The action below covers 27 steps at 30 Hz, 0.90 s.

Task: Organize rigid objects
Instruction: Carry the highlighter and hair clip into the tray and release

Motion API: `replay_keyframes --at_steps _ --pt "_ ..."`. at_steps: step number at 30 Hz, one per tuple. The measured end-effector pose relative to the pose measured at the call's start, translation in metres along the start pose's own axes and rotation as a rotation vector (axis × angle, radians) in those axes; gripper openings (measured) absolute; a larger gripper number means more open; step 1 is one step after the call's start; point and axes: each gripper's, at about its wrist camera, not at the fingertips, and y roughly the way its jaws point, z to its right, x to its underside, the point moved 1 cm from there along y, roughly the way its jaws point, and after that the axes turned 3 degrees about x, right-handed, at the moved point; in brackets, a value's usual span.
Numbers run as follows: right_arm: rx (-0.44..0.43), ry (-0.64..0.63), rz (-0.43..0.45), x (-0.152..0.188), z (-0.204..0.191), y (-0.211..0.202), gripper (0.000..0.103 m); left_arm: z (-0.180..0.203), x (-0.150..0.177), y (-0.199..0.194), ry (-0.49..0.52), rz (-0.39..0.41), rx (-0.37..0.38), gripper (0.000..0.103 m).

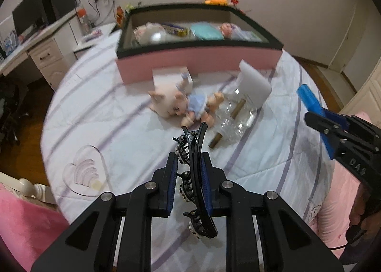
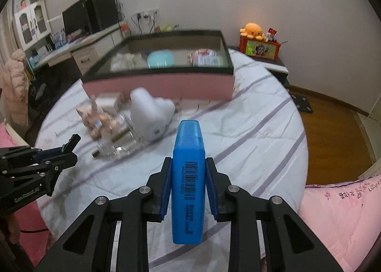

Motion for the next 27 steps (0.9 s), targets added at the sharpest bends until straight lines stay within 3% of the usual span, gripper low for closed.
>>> replay_keyframes --at_steps 4,13,18,20,24,27 --pt "0.009 -0.001 0.080 -0.011 0.000 -0.026 0.027 -0.007 -0.009 -0.026 0.006 0.082 -0.057 0.019" --pt "0.027 -0.023 0.296 -0.029 -0.010 -0.101 0.027 -0.018 -0.020 -0.104 -0.026 0.310 -0.111 0.019" --pt "0.012 -0.047 0.353 -0.026 -0.020 -0.123 0.027 -0.014 -0.017 -0.135 -0.026 0.404 -0.144 0.019" --pt "0.008 -0.058 0.361 -0.023 -0.024 -0.128 0.027 -0.012 -0.014 -0.142 -0.029 0.427 -0.171 0.019" --pt "-0.004 -0.066 0.372 -0.014 -0.029 -0.136 0.027 -0.012 -0.005 -0.149 -0.048 0.436 -0.130 0.019" --pt "-0.005 -0.075 0.377 -0.011 -0.032 -0.139 0.027 -0.011 0.001 -0.150 -0.059 0.439 -0.142 0.019"
